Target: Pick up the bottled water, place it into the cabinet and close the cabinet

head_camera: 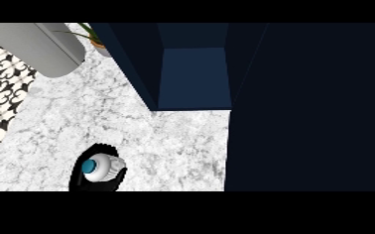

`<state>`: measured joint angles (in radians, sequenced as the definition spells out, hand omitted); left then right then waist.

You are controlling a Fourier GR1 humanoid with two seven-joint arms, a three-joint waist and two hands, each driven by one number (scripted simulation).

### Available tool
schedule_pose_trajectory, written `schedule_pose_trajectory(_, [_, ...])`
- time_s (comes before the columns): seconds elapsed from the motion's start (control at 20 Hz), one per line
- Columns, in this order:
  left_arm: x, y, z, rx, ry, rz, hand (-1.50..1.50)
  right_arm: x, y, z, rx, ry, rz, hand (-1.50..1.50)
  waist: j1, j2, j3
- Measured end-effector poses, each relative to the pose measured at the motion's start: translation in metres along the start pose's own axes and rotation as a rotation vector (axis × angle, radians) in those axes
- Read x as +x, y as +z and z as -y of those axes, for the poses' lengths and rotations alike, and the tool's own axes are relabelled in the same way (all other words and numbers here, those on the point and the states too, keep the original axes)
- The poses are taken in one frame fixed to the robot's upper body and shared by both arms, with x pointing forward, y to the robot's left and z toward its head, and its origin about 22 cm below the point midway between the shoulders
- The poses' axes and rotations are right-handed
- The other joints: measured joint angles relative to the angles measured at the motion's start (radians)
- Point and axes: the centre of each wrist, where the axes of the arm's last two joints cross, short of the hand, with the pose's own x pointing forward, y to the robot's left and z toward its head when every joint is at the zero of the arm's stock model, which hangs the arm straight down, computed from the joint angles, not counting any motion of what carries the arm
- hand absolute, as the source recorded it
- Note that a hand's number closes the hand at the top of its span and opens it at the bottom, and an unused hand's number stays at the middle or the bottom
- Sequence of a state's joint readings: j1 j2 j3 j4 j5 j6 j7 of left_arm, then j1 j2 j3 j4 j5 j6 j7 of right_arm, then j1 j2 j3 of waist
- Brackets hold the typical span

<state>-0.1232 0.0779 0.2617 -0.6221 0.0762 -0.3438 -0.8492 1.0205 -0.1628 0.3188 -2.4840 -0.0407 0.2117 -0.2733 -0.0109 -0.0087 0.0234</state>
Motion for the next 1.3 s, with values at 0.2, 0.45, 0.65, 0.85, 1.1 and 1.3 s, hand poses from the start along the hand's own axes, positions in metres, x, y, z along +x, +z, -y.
schedule_pose_trajectory(0.2, [-0.003,-0.015,0.019,0.017,0.021,0.041,1.5,-0.001,0.001,0.0,0.003,0.001,0.0,-1.5,-0.004,0.003,-0.009])
schedule_pose_trajectory(0.45, [-0.006,-0.032,0.05,-0.02,0.086,0.05,1.5,0.001,0.002,0.001,0.003,0.007,-0.012,-1.5,-0.004,0.005,-0.02])
schedule_pose_trajectory(0.65, [0.005,-0.053,0.074,-0.053,0.123,0.054,1.5,0.0,0.007,0.002,0.004,0.006,-0.01,-1.5,-0.005,0.003,-0.022])
schedule_pose_trajectory(0.85, [0.021,-0.073,0.103,-0.091,0.136,0.051,1.5,0.0,0.002,0.0,-0.002,-0.006,0.001,-1.5,0.0,0.004,-0.023])
schedule_pose_trajectory(1.1, [0.048,-0.094,0.143,-0.116,0.096,0.063,1.5,0.0,0.004,0.002,-0.003,0.004,0.005,-1.5,-0.003,0.003,-0.023])
schedule_pose_trajectory(1.3, [0.068,-0.11,0.174,-0.143,0.019,0.101,1.5,0.0,0.005,0.004,-0.001,0.011,-0.002,-1.5,-0.004,0.005,-0.023])
